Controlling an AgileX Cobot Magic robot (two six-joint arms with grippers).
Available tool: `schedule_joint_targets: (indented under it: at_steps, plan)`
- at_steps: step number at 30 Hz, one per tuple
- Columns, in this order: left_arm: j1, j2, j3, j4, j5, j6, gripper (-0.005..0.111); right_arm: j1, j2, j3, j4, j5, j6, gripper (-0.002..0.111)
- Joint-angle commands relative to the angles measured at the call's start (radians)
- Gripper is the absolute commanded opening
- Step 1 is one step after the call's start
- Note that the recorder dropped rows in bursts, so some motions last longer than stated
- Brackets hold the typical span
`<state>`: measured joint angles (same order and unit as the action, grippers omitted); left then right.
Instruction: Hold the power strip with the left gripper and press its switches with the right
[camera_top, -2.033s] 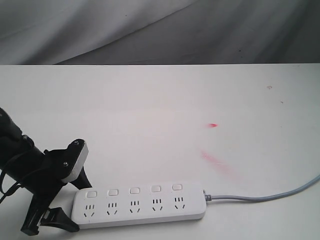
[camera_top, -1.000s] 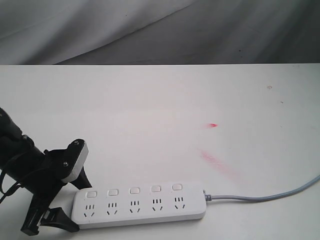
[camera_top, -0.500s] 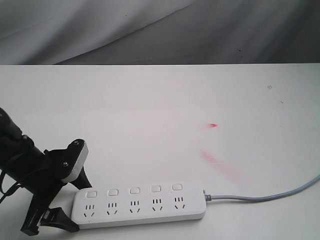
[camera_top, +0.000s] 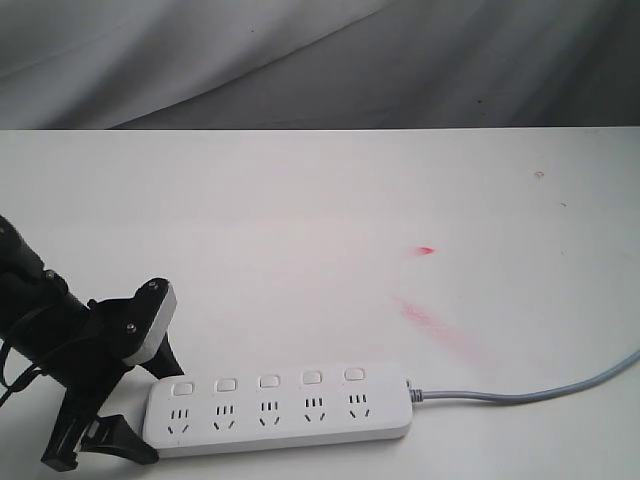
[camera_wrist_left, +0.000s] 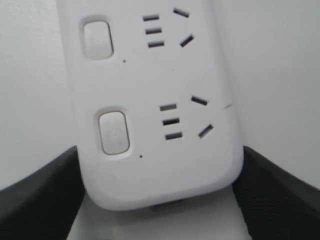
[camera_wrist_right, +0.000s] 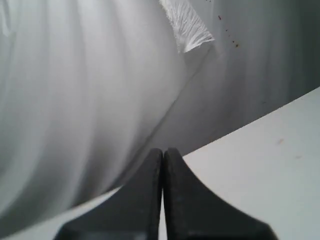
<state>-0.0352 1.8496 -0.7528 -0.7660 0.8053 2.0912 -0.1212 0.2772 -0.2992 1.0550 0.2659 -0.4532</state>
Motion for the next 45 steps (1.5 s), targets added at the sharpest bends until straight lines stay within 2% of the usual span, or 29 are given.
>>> schedule_joint_targets:
  at_steps: [1, 5, 8, 15, 23, 31, 45]
  plan:
    - [-0.005, 0.002, 0.005, 0.020, -0.020, 0.002, 0.042, -0.007, -0.017, 0.001, -0.474, 0.067, -0.012, 0.000]
    - [-0.005, 0.002, 0.005, 0.020, -0.020, 0.002, 0.042, -0.007, -0.017, 0.030, -0.759, 0.066, 0.229, 0.000]
    - [-0.005, 0.002, 0.005, 0.020, -0.020, 0.002, 0.042, -0.009, -0.017, 0.060, -0.871, 0.062, 0.368, 0.000]
    - [-0.005, 0.002, 0.005, 0.020, -0.020, 0.002, 0.042, -0.009, -0.022, 0.128, -0.896, 0.061, 0.370, 0.000]
    - [-0.005, 0.002, 0.005, 0.020, -0.020, 0.002, 0.042, -0.009, -0.184, 0.235, -0.944, 0.049, 0.390, 0.000]
    - [-0.005, 0.002, 0.005, 0.020, -0.020, 0.002, 0.042, -0.009, -0.229, 0.271, -1.049, 0.078, 0.510, 0.000]
    - [-0.005, 0.002, 0.005, 0.022, -0.021, 0.002, 0.042, -0.009, -0.277, 0.299, -1.055, 0.079, 0.484, 0.000]
